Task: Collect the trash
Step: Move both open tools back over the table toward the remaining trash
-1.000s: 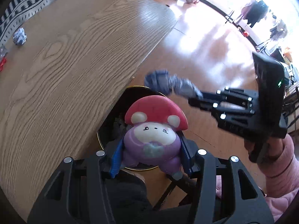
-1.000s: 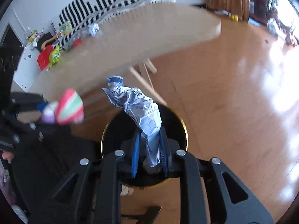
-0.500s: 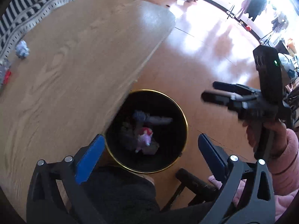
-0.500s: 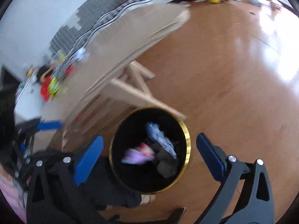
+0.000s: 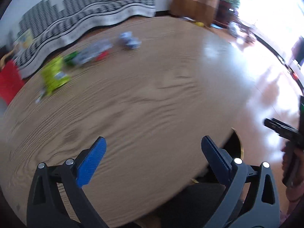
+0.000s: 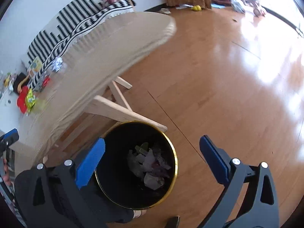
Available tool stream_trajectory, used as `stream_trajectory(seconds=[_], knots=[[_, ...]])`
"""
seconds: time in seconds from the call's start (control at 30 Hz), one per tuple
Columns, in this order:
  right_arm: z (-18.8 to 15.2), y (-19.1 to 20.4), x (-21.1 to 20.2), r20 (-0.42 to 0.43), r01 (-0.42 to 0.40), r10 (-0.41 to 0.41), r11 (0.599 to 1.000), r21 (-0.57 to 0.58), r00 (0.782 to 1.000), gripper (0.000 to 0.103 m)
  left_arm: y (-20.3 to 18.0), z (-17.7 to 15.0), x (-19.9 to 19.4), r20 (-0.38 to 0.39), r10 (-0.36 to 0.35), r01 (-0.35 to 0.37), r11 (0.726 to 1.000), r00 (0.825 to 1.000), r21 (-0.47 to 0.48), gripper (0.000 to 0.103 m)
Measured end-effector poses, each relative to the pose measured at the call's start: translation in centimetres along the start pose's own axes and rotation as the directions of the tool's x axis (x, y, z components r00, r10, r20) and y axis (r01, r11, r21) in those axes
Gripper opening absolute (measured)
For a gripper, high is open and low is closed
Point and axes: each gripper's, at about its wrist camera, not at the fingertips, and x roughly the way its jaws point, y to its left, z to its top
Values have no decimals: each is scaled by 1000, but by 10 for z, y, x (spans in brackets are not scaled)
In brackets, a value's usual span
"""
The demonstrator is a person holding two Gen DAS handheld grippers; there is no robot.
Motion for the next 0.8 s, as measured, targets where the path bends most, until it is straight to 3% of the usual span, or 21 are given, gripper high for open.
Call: stream_trajectory(seconds=[0.43,0.57,0.67,0.8], knots=[[43,131,2,62,-30,47,968,-248,997,96,118,-19,0,1,98,-96,978,995,-185,97],[62,191,16,92,-25,65,922,-385,994,96,162,-21,0,-3,154,-150,961,988,-234,97],[74,234,52,39,-9,34,859,-512,999,96,185,-18,7,-16,278,-276,943,960,-186,97],[88,262,99,-41,-27,6,837,-546,999,96,224,-19,33,-87,247,-261,936,965,-235,97]])
